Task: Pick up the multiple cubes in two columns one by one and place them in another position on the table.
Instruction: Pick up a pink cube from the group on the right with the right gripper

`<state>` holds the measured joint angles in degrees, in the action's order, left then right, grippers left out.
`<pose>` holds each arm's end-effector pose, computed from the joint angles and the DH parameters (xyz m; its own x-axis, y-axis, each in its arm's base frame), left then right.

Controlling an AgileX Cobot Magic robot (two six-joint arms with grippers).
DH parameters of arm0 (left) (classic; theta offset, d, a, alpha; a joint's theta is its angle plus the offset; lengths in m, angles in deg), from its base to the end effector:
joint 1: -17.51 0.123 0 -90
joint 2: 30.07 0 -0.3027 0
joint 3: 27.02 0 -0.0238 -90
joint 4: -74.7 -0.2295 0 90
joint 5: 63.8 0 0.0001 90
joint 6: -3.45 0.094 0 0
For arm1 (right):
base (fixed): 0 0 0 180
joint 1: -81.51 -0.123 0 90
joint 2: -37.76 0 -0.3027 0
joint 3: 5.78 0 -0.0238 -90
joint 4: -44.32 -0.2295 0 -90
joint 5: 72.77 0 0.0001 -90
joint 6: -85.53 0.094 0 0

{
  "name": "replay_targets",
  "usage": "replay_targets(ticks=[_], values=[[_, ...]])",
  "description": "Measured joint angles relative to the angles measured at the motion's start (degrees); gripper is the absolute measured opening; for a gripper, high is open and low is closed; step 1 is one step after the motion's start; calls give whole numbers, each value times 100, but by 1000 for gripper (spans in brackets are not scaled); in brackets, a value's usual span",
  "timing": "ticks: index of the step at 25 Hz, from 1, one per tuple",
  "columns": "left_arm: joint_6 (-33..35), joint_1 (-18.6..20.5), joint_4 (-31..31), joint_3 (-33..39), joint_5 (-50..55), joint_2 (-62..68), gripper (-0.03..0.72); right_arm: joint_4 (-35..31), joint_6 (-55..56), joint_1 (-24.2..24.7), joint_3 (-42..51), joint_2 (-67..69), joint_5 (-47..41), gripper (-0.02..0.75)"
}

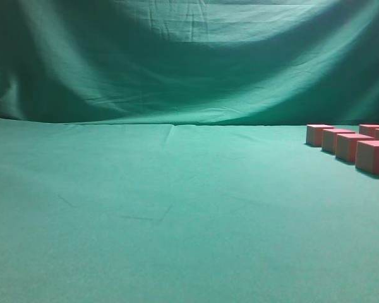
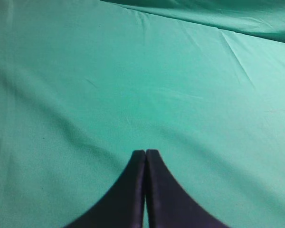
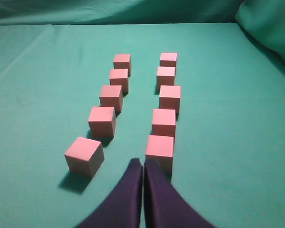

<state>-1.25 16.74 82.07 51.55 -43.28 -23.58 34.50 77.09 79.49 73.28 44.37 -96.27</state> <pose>0.0163 -0.0045 0.1756 -0.2719 -0.1974 -0.9419 0.0021 0.9786 -0.2057 0.0148 0.0069 0.1685 -0.3241 -0.0013 -0.9460 -0.0962 0.9949 0.0316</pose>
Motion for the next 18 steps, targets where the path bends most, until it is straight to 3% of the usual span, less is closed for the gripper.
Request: replay_targets(ticks=[18], values=[[0,0,0,0,0,0,0,0,0,0,0,0,0,0]])
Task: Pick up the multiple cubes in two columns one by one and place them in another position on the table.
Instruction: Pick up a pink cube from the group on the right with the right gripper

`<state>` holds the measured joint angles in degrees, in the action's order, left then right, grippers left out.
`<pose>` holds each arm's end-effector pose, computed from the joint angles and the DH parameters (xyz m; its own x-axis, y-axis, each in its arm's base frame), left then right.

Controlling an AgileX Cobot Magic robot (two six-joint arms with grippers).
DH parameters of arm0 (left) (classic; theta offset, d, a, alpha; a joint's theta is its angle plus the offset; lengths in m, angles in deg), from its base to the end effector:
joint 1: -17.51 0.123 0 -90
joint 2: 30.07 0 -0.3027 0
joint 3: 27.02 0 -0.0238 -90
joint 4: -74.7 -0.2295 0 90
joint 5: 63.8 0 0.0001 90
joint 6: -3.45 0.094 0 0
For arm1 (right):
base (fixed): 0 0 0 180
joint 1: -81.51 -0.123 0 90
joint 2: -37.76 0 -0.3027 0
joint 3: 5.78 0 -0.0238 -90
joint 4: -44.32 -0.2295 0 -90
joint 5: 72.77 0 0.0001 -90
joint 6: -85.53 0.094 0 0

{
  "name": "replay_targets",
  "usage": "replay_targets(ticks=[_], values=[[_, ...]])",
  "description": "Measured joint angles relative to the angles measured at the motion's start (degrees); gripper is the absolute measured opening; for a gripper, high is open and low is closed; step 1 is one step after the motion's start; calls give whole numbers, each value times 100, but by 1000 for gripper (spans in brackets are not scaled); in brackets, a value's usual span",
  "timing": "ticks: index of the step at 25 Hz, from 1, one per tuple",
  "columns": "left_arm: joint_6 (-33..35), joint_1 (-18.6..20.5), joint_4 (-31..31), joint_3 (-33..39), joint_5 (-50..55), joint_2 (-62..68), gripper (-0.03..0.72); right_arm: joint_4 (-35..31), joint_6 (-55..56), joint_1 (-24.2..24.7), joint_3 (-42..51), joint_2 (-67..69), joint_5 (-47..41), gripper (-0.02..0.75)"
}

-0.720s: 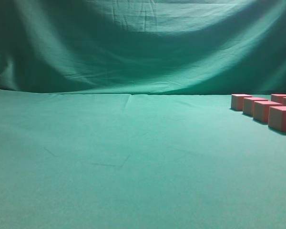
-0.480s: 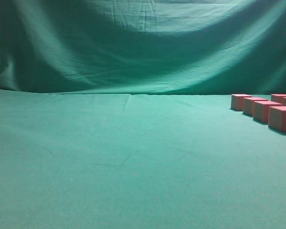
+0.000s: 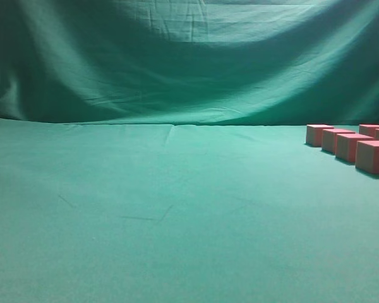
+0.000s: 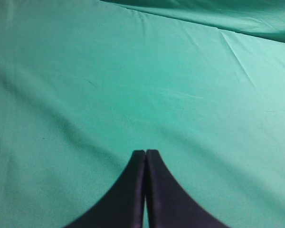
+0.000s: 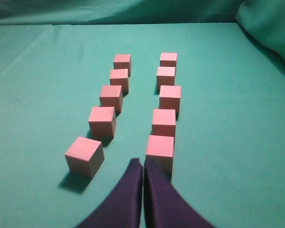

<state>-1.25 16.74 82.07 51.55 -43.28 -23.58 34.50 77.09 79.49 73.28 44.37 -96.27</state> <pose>0.0163 -0.0045 0.1756 -0.2719 -0.1974 -0.9419 0.0021 0.9786 -0.2057 0.0148 0.0069 0.1685 -0.3241 -0.0013 -0.9460 -0.0962 0.9949 0.0316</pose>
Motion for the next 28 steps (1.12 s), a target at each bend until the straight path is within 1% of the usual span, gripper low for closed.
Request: replay_targets(ticks=[11,13,14,16,17,21,22,23,25,26,28], values=[[0,0,0,0,0,0,0,0,0,0,0,0,0,0],[0,0,0,0,0,0,0,132,-10,0,0,0,12,0],[0,0,0,0,0,0,0,225,-10,0,0,0,41,0],[0,0,0,0,0,0,0,192,15,0,11,0,363,0],[0,0,0,0,0,0,0,11,41,0,22,0,610,0],[0,0,0,0,0,0,0,-1435,217,0,28,0,2132,0],[0,0,0,0,0,0,0,-1676,225,0,28,0,2504,0],[0,0,0,0,0,0,0,-1803,225,0,28,0,2842,0],[0,0,0,0,0,0,0,-1954,239,0,28,0,3237,0],[0,0,0,0,0,0,0,-1992,245,0,17,0,3246,0],[0,0,0,0,0,0,0,-2021,174,0,-185,0,2939,0]])
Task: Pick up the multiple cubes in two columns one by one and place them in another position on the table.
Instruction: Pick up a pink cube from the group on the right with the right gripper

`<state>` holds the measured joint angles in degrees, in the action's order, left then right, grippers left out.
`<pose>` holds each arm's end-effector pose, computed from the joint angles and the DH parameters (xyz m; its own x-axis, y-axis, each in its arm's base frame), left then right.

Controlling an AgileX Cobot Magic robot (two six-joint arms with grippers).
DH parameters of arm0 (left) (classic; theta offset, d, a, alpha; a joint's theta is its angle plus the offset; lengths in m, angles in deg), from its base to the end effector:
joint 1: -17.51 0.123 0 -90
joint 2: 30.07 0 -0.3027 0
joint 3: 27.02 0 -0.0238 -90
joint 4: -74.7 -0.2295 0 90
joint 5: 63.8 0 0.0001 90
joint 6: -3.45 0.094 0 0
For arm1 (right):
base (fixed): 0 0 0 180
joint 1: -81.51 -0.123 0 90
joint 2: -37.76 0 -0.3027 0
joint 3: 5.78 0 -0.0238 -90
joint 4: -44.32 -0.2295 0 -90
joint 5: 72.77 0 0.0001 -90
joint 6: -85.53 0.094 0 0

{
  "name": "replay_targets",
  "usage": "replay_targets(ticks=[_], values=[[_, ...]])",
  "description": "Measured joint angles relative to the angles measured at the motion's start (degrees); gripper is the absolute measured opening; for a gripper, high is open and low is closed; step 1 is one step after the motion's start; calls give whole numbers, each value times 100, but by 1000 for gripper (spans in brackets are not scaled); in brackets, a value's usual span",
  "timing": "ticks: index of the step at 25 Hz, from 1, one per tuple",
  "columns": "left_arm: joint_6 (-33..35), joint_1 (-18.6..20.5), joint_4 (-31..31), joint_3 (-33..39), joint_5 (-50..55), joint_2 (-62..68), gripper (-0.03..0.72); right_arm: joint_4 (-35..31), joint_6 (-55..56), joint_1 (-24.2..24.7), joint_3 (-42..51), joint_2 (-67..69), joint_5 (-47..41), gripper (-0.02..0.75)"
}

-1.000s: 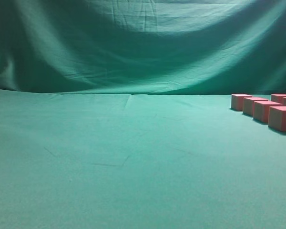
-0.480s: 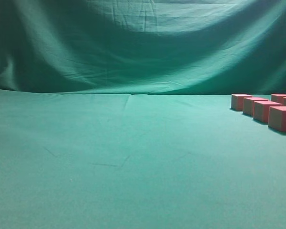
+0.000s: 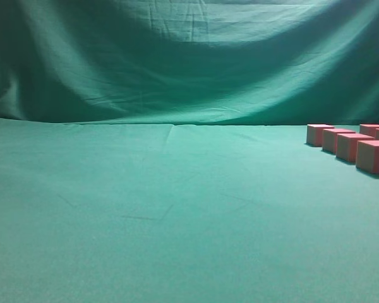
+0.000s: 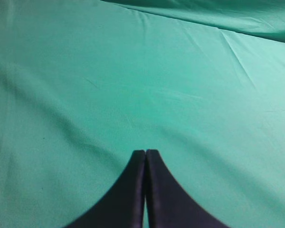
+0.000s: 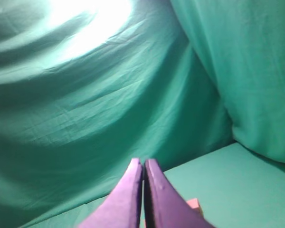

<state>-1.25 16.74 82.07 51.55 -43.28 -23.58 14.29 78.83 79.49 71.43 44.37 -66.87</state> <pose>0.0163 -0.0045 0.1756 -0.2719 -0.1974 -0.9419 0.0021 0.9786 -0.2057 0.0172 -0.0042 0.2245 0.1859 0.4002 -0.8974 -0.0631 0.9163 0.3955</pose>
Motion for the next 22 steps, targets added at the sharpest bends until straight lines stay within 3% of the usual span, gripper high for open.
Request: replay_targets(ticks=[6,16,22], values=[[0,0,0,0,0,0,0,0,-988,0,-1086,161,-1100,0],[0,0,0,0,0,0,0,42,-1827,0,-2343,2445,-4201,0],[0,0,0,0,0,0,0,253,-1923,0,-2919,3580,-5362,0]])
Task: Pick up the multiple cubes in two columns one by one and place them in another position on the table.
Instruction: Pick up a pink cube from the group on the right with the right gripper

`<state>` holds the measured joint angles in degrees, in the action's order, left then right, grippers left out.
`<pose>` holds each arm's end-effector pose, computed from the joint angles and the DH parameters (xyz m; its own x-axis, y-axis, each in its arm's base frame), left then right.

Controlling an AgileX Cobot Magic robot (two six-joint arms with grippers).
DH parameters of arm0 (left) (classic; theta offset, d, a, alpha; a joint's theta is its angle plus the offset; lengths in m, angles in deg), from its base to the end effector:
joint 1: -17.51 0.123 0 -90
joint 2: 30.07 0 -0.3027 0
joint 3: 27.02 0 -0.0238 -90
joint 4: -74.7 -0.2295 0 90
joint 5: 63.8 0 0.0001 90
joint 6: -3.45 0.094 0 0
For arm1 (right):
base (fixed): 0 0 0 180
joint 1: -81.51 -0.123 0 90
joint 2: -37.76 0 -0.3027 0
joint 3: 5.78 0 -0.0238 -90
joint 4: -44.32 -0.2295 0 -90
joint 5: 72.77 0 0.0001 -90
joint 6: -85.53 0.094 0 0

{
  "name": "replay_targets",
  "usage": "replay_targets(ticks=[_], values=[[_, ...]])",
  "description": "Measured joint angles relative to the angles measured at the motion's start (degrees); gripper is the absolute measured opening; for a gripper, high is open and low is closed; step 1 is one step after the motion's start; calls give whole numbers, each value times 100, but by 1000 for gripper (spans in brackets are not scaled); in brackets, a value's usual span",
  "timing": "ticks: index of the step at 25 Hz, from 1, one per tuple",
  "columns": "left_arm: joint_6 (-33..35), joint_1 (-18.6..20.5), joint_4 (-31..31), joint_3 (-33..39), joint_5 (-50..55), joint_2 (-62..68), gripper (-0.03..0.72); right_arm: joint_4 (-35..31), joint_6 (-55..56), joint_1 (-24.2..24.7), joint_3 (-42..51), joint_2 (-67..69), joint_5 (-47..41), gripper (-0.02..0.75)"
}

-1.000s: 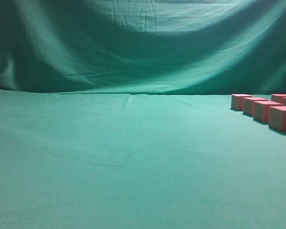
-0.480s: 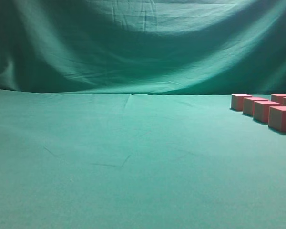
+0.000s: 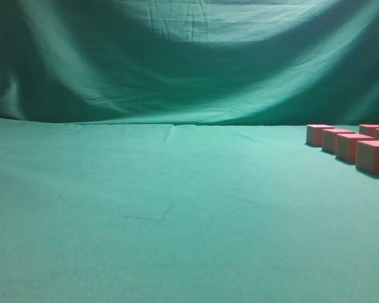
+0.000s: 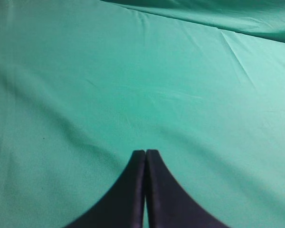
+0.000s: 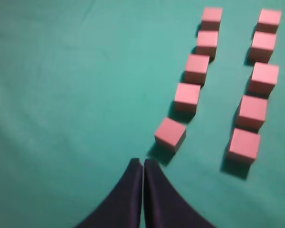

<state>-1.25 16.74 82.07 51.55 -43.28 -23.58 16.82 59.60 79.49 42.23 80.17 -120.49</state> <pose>0.0163 -0.0045 0.1756 -0.2719 -0.1974 -0.9419 0.0021 0.9786 -0.2057 0.0677 0.0346 0.2871 -0.6665 -0.1321 -0.7337 -0.3551 0.9216 0.1567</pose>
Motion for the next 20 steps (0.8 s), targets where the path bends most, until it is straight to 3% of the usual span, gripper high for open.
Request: replay_targets(ticks=[7,15,20], values=[[0,0,0,0,0,0,0,1070,1011,-68,-934,1511,-1075,0],[0,0,0,0,0,0,0,2513,2900,-1370,-1442,2782,-991,0],[0,0,0,0,0,0,0,2797,3699,-1978,-1520,3477,-651,0]])
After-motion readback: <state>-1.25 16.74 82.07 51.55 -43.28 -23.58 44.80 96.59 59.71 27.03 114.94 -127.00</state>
